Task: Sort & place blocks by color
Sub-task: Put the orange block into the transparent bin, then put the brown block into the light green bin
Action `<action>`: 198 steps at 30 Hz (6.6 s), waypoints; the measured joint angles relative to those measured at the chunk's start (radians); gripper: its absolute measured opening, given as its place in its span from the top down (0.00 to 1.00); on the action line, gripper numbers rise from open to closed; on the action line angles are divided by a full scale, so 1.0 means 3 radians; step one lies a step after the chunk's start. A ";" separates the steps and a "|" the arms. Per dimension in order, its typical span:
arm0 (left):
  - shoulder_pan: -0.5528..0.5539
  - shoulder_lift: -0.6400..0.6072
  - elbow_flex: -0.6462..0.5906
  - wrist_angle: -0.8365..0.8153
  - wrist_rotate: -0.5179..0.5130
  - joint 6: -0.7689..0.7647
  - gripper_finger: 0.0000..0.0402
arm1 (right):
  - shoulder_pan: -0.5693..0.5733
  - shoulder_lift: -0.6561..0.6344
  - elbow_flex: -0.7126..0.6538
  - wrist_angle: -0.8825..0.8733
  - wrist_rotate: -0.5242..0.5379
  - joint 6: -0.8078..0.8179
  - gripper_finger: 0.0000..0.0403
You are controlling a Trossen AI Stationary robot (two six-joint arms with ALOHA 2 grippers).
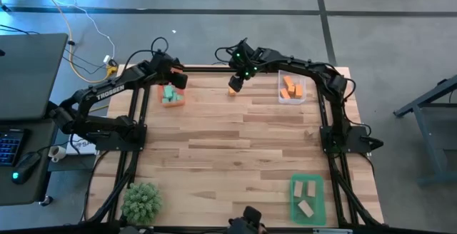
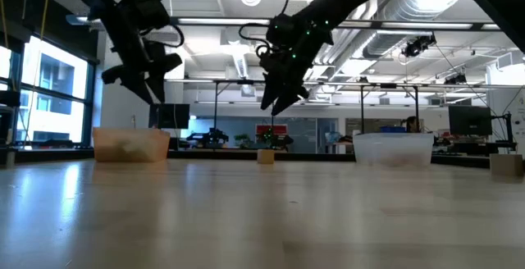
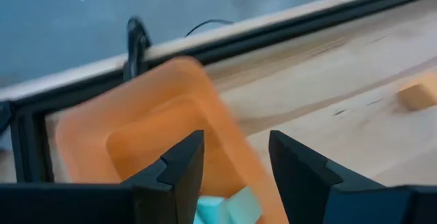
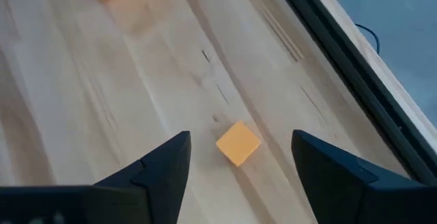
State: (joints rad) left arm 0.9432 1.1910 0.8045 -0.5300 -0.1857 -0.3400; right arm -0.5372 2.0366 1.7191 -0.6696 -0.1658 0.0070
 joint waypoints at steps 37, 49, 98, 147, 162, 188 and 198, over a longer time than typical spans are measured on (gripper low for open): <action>0.0000 -0.0002 0.0562 -0.0080 0.0021 0.0212 0.62 | 0.0070 0.0717 0.0000 0.0208 0.0014 -0.1884 0.41; 0.0000 -0.0002 0.0560 -0.0091 -0.0031 0.0212 0.62 | 0.0074 0.0697 0.0005 0.0074 0.0265 -0.1522 0.73; -0.0005 -0.0002 0.0559 -0.0342 -0.0006 0.0562 0.62 | 0.0562 -0.0438 0.0000 -0.3023 0.3277 0.1997 0.73; -0.0005 -0.0002 0.0559 -0.0339 -0.0002 0.0533 0.62 | -0.0479 -0.1962 -0.2277 -0.0944 0.1192 0.2002 0.28; -0.0005 -0.0002 0.0559 -0.0339 0.0004 0.0533 0.62 | 0.0488 -0.2475 -0.2270 -0.1980 0.1103 0.2747 0.35; -0.0005 -0.0002 0.0559 -0.0339 0.0003 0.0533 0.62 | 0.0966 -0.2399 -0.3413 -0.1748 0.0722 0.3175 0.35; -0.0004 -0.0002 0.0559 -0.0336 0.0002 0.0533 0.62 | 0.0965 -0.2397 -0.3752 -0.1227 0.0702 0.3282 0.42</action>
State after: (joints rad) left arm 0.9419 1.1904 0.9722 -0.6309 -0.1852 -0.1802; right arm -0.2478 1.3174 0.5936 -1.0376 0.0449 0.9915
